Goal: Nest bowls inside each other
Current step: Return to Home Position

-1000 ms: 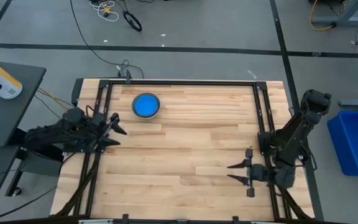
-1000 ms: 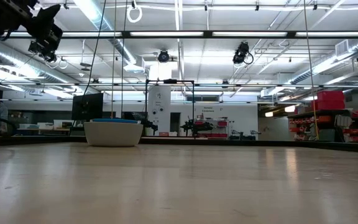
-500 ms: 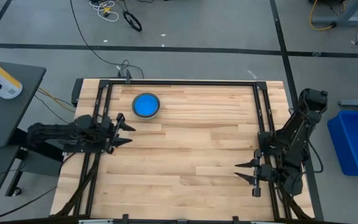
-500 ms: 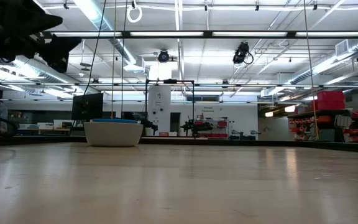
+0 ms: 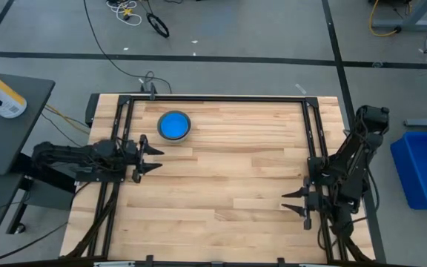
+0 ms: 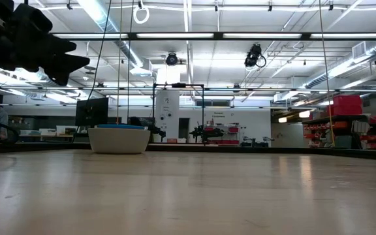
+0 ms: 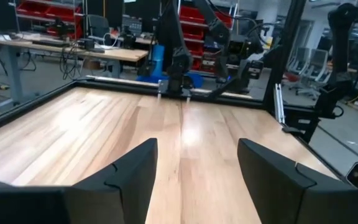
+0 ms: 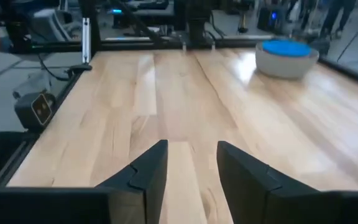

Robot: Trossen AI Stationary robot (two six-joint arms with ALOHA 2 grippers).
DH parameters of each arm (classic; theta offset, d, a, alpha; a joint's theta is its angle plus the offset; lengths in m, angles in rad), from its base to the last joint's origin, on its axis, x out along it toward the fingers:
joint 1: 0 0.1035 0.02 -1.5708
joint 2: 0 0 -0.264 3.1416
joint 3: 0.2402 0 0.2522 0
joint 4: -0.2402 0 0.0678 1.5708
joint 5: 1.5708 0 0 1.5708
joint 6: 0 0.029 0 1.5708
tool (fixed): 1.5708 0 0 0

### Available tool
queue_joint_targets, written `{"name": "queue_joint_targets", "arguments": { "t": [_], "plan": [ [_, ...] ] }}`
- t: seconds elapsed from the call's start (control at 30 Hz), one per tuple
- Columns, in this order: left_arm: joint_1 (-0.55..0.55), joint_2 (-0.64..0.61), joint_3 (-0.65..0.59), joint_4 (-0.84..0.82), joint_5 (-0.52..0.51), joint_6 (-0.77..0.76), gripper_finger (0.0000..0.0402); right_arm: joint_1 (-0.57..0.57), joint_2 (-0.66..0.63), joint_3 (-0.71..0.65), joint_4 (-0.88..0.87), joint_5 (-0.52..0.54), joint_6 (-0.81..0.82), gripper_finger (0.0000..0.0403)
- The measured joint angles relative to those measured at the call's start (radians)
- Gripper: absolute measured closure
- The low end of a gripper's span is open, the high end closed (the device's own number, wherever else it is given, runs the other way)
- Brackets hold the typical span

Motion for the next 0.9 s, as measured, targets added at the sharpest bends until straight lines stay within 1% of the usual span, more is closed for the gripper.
{"name": "queue_joint_targets", "arguments": {
  "t": [0.03, 0.1, 0.17, 0.3, 0.33, 0.43, 0.5, 0.53, 0.6, 0.7, 0.77, 0.83, 0.9],
  "plan": [
    [0.000, 0.003, 0.000, 0.000, -0.001, -0.003, 0.0172, 0.002, 0.000, -0.020, 0.018, 0.000, 0.023, 0.0256],
    [0.000, 0.015, 0.000, -0.001, -0.001, -0.004, 0.0173, 0.003, 0.001, -0.067, 0.122, 0.022, 0.016, 0.0264],
    [0.000, 0.023, 0.000, -0.001, -0.008, -0.006, 0.0173, -0.002, 0.005, -0.124, 0.295, 0.040, -0.078, 0.0275],
    [0.000, 0.041, 0.000, 0.005, -0.035, -0.012, 0.0173, -0.050, 0.010, -0.254, 0.767, 0.032, -0.422, 0.0305],
    [0.000, 0.045, 0.000, 0.007, -0.039, -0.011, 0.0173, -0.074, 0.010, -0.284, 0.885, 0.005, -0.526, 0.0313],
    [0.000, 0.046, -0.001, 0.011, -0.055, -0.010, 0.0173, -0.172, 0.010, -0.360, 1.235, -0.127, -0.830, 0.0329],
    [0.000, 0.046, -0.001, 0.011, -0.055, -0.005, 0.0173, -0.234, 0.010, -0.398, 1.428, -0.186, -1.021, 0.0331],
    [0.000, 0.046, -0.001, 0.011, -0.055, -0.004, 0.0173, -0.256, 0.010, -0.411, 1.499, -0.204, -1.087, 0.0331],
    [0.000, 0.046, -0.001, 0.010, -0.054, -0.002, 0.0173, -0.281, 0.007, -0.409, 1.552, -0.191, -1.182, 0.0329],
    [0.001, 0.046, -0.001, 0.008, -0.033, 0.010, 0.0173, -0.294, 0.007, -0.409, 1.543, -0.138, -1.227, 0.0328],
    [0.000, 0.046, -0.001, 0.007, -0.008, 0.026, 0.0173, -0.305, 0.008, -0.410, 1.528, -0.113, -1.202, 0.0329],
    [0.000, 0.046, -0.001, 0.007, -0.001, 0.039, 0.0173, -0.333, 0.008, -0.410, 1.530, -0.114, -1.158, 0.0328],
    [0.000, 0.046, -0.001, 0.009, -0.001, 0.055, 0.0173, -0.372, 0.008, -0.410, 1.531, -0.158, -1.158, 0.0327]
  ]
}}
